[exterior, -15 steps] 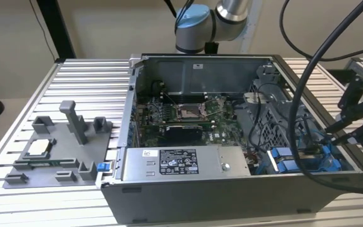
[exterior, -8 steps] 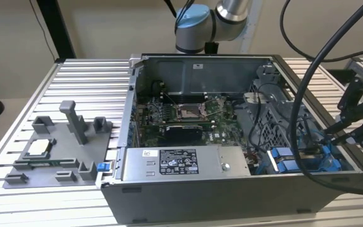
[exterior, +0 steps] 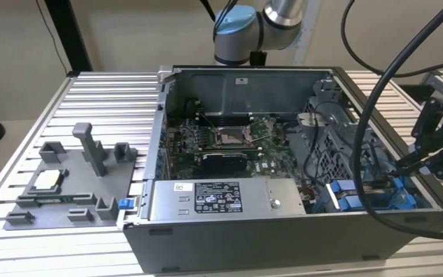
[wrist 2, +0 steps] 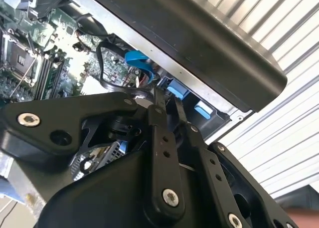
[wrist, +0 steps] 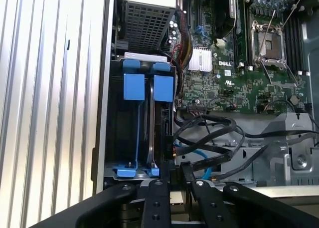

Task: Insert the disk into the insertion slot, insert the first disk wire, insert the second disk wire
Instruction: 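Insert the second disk wire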

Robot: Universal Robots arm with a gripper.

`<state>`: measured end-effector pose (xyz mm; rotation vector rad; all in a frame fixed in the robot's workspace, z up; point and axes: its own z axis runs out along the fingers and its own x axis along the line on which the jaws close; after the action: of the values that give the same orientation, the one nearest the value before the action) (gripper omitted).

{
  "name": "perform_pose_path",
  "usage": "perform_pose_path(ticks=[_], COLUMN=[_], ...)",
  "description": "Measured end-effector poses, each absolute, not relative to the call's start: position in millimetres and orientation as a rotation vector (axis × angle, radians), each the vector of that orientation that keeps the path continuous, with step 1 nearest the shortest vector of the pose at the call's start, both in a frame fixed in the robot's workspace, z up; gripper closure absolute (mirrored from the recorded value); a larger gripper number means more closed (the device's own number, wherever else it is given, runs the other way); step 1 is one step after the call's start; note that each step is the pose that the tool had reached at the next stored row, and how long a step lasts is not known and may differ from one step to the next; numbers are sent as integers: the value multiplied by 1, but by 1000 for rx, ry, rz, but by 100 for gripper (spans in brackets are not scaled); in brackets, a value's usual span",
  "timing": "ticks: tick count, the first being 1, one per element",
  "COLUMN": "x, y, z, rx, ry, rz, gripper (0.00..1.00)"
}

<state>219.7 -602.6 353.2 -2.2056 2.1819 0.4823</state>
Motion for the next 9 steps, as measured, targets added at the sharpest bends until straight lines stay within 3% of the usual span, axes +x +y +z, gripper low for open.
perform_pose_path(ticks=[5,6,9], x=[220,220,220], y=[-603,-603,-603], z=[353,353,353], rx=[-2206,-2206,-2205], ry=[2182,2182,2182], rz=[483,483,485], gripper=[0,100,100])
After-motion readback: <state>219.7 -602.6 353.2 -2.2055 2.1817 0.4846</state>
